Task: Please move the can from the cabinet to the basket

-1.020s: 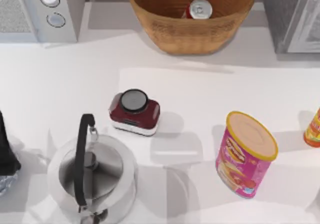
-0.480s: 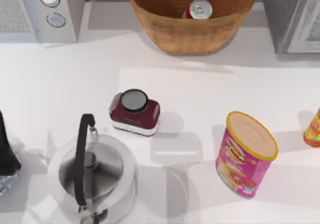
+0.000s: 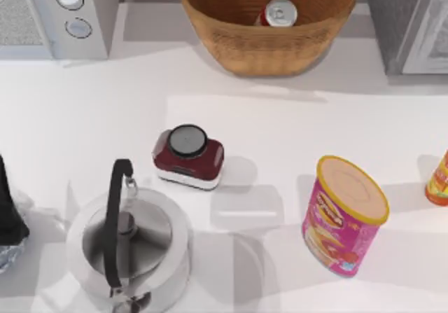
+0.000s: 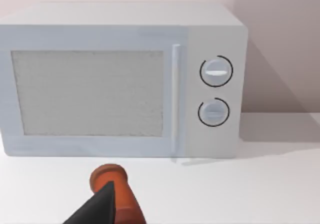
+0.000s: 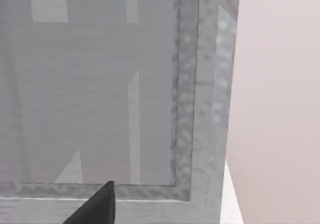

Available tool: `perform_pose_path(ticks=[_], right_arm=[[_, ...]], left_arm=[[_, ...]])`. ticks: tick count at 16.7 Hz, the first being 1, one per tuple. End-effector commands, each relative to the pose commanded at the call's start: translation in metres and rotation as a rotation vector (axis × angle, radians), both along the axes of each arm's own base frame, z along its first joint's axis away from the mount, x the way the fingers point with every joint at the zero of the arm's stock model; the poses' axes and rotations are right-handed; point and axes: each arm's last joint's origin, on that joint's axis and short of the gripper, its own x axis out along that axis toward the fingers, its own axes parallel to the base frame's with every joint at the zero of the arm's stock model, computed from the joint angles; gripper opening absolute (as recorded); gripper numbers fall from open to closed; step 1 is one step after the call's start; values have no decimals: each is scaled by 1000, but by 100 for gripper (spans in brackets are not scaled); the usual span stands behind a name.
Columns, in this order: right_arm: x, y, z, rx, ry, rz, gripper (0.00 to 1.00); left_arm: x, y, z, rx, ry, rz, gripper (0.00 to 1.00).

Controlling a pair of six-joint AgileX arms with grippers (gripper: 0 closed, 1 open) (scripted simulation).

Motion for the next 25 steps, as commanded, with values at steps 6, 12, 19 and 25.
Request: perform_pose_path(ticks=[6, 12, 19, 25], right_arm=[[18, -41, 105, 26, 16, -5, 100], [7, -17, 235, 50, 29, -7, 100], [-17, 34, 311, 12, 7, -5, 100], [-15, 35, 312, 10, 5, -8, 100]], left_arm=[[0, 0, 0, 0, 0, 0, 100], [0, 0, 0, 0, 0, 0, 100], [0, 0, 0, 0, 0, 0, 100], [0, 0, 0, 0, 0, 0, 100]])
